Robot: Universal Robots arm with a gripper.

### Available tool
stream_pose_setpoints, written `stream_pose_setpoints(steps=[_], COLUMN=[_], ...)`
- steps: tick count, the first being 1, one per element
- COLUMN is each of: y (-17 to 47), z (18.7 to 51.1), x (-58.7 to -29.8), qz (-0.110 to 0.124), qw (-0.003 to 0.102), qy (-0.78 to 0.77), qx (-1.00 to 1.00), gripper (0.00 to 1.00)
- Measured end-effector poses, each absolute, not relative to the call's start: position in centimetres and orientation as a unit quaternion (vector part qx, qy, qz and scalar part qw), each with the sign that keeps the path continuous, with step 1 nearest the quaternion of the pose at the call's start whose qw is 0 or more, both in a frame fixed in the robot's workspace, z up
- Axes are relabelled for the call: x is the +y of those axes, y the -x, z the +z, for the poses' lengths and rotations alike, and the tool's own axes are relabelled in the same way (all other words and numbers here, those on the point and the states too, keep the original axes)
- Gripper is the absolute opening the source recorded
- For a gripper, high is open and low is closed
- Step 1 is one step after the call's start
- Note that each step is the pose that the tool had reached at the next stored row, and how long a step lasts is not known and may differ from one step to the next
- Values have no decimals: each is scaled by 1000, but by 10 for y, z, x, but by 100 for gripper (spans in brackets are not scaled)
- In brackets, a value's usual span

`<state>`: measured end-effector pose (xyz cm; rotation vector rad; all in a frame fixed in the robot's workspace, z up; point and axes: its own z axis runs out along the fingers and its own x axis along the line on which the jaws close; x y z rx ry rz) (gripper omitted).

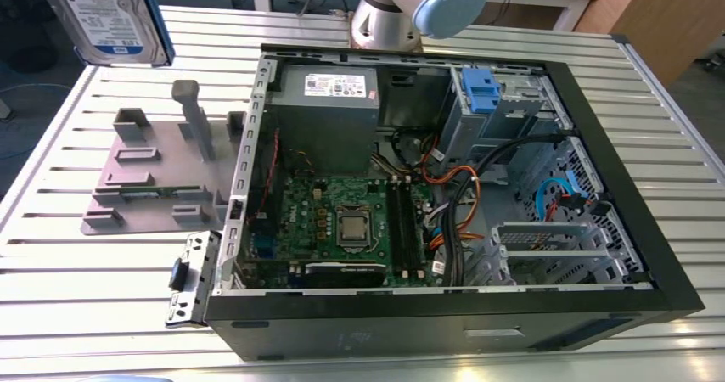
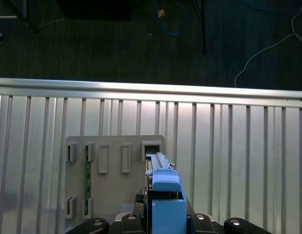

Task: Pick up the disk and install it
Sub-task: 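Pick up the disk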

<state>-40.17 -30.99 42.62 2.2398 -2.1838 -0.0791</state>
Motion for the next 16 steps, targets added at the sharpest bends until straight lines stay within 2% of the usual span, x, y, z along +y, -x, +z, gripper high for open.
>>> stream_pose_setpoints(steps=[16], y=[402], z=[432], x=[-310], qz=[-25], qw=[6], qy=[-716], qx=[-698], gripper=[37])
